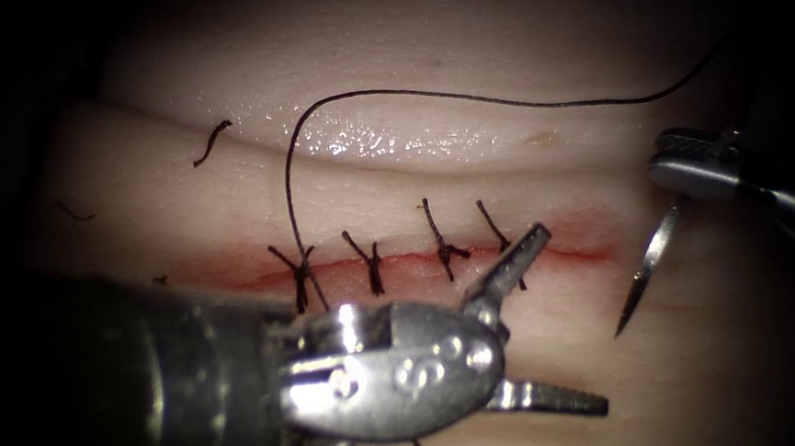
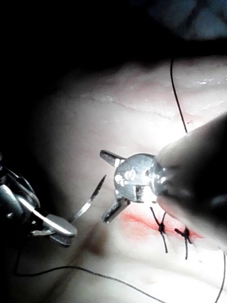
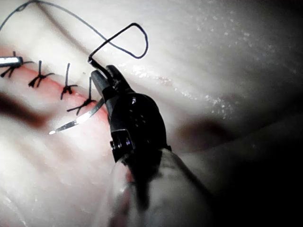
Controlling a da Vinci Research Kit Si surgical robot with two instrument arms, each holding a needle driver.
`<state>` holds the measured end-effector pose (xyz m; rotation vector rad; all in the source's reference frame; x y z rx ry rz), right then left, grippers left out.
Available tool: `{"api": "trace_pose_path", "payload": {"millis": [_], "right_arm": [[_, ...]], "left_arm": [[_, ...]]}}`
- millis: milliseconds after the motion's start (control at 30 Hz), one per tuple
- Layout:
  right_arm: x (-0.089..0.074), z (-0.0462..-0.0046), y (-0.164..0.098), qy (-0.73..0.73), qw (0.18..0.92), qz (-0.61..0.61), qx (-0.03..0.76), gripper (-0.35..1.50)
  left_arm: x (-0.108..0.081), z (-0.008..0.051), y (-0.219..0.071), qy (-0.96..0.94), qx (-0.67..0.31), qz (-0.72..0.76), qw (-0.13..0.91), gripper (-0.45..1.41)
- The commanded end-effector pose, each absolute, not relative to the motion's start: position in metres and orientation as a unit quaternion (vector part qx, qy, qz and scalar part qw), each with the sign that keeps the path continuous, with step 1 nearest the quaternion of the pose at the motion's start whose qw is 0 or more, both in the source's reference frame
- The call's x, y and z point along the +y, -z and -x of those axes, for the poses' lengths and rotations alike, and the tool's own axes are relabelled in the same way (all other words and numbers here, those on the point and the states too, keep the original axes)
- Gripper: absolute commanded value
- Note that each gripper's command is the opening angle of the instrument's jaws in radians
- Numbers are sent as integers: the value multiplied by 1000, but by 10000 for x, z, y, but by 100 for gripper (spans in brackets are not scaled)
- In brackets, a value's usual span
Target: Wound Closure
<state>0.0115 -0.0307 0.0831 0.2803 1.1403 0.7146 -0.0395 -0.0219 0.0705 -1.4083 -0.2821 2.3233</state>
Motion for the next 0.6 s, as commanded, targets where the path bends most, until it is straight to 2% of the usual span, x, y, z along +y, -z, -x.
{"api": "trace_pose_path", "payload": {"millis": [33, 167, 200, 233, 400, 600], "right_arm": [[-301, -114, -847, -308, 778, -128, 532, -35], [-293, -111, -872, -231, 791, -106, 556, -35], [-292, -113, -884, -201, 793, -93, 567, -35], [-292, -113, -884, -201, 793, -93, 567, -35], [-288, -119, -906, -139, 801, -47, 581, -35], [-283, -130, -914, -103, 803, -20, 586, -35]], "left_arm": [[-216, 398, -714, -837, -105, 499, 200, 86], [-197, 393, -744, -864, -137, 453, 172, 61], [-196, 394, -762, -872, -148, 440, 157, 42], [-196, 394, -762, -872, -148, 440, 157, 42], [-210, 398, -815, -880, -167, 418, 148, -43], [-220, 405, -861, -883, -177, 405, 160, -45]]}}
